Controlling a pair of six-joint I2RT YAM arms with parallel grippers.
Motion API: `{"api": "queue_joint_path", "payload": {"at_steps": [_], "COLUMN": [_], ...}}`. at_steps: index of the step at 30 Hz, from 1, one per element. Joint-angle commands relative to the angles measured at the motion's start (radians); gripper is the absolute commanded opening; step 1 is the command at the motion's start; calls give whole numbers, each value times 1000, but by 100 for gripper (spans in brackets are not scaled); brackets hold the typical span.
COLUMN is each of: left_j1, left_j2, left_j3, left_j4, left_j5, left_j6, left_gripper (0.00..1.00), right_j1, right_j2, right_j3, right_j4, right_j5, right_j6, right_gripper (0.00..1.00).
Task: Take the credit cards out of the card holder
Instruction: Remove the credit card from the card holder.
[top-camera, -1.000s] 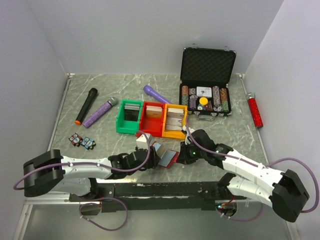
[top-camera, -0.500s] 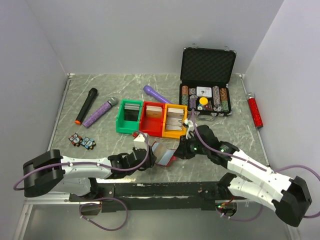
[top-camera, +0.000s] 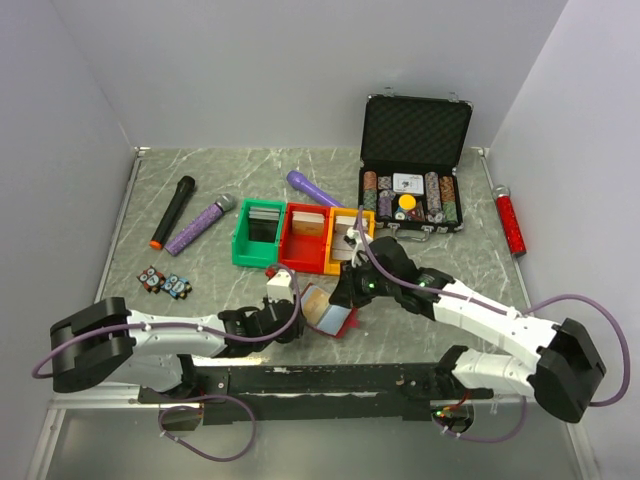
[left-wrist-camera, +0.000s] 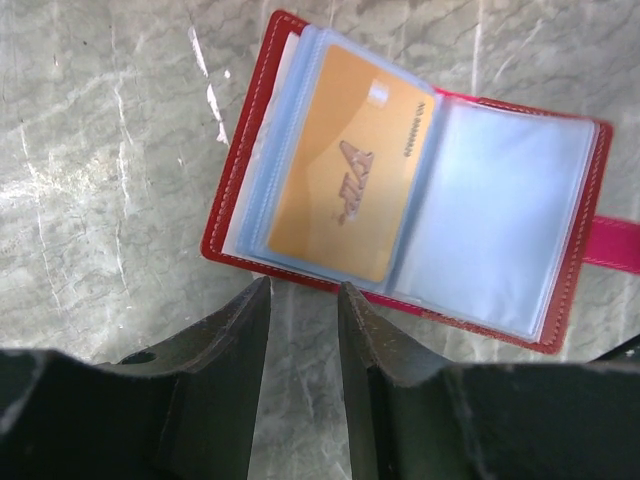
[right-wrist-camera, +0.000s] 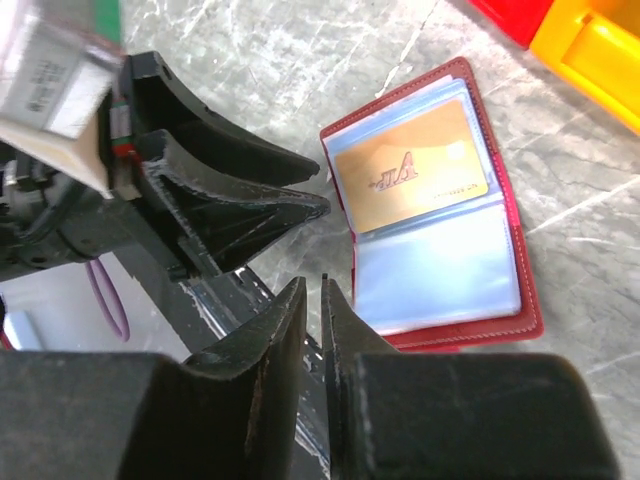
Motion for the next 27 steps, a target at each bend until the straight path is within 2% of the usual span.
{"api": "queue_joint_path", "payload": {"at_steps": [1,5,8,12,16,19,27], "left_j1": [1,1,1,6,47,85,87], "left_j2": [28,19,-41,-99,-72,-75,-323], "left_j3": [12,29,17,6,27,-5,-138], "left_j4": [30,15,27,105,149,173,64], "left_j5": [-3,-15,-26,-32,5,55,14], "left_j6": [16,20,27,98,156,122,1], "left_gripper": [39,38,39,42,43,42,42], "right_j1": [9,9,11,9,11,11,31], "right_j2": [-74,-185,-214,-75,51,137,295], "right_j3": [13,-50,-58,-16,-48,-53,30], "right_j4": [-44,-93,-51,17,101,141,121], "right_j5": [51,94,67,7,19,37,126], "right_j6": [-17,0,12,29,38,26,1], "right_gripper": [22,37,40,39,39,43,59]}}
